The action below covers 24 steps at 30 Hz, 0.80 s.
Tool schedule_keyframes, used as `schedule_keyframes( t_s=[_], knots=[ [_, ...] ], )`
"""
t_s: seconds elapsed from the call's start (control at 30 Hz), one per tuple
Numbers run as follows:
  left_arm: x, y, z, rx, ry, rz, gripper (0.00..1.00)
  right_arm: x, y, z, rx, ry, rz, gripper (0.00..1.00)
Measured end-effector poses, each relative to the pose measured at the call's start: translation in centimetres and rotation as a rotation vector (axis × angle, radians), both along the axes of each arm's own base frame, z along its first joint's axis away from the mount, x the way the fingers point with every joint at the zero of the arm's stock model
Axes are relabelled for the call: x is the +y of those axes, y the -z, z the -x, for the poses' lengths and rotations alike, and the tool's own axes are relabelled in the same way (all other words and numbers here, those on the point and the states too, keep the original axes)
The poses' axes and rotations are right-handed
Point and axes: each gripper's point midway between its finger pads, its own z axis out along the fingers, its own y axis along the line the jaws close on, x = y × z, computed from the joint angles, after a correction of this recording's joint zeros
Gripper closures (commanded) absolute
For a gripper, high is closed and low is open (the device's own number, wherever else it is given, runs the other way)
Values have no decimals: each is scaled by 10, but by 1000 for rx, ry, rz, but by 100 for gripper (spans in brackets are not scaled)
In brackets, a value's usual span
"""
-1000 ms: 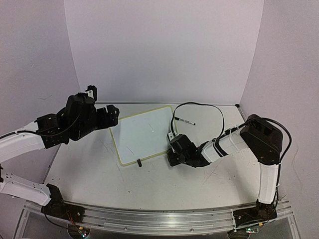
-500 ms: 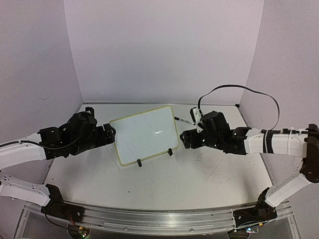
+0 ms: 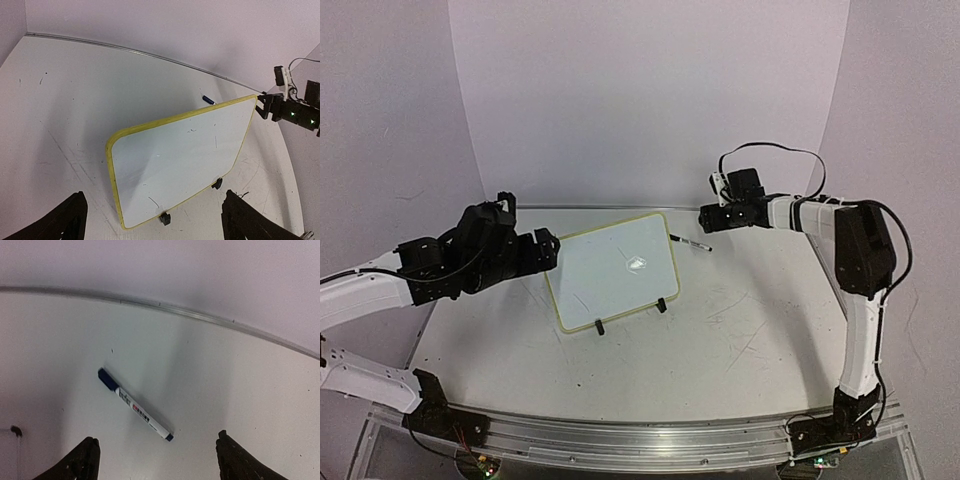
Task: Write a sentence on the whiteboard
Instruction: Pick up the whiteboard marker from the corner of the board.
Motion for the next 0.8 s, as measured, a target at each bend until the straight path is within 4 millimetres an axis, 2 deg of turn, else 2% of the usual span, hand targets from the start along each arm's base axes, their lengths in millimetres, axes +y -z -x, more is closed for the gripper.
schedule_keyframes(
  t_s=[0.03, 0.1, 0.17, 0.27, 0.3, 0.43, 0.47, 0.53, 0.57, 0.73, 0.8],
  knots=[
    [-1, -2, -1, -6, 5, -3, 6, 2, 19, -16, 39, -51, 26, 23],
    [-2, -2, -1, -7, 12, -10, 6, 4, 29, -24, 58, -85, 48, 23],
    [-5, -1, -2, -9, 31, -28, 7, 18, 44, -41, 72, -176, 84, 24],
    [-11, -4, -3, -13, 61, -48, 7, 30, 59, -46, 98, -269, 112, 26],
    [-12, -5, -4, -17, 65, -51, 7, 32, 62, -46, 101, -281, 115, 32],
    [-20, -22, -7, -45, 95, -46, 7, 39, 81, -55, 136, -344, 140, 35],
    [-21, -27, -7, -55, 100, -43, 7, 40, 85, -57, 144, -352, 137, 35],
    [-24, -34, -9, -71, 107, -41, 7, 37, 92, -57, 173, -357, 130, 21],
    [-25, -35, -9, -73, 110, -40, 7, 35, 94, -58, 185, -353, 124, 18],
    [-27, -38, -10, -76, 120, -37, 7, 27, 101, -61, 226, -311, 96, 14],
    [-28, -38, -9, -76, 125, -37, 7, 22, 106, -60, 254, -284, 84, 20]
  ],
)
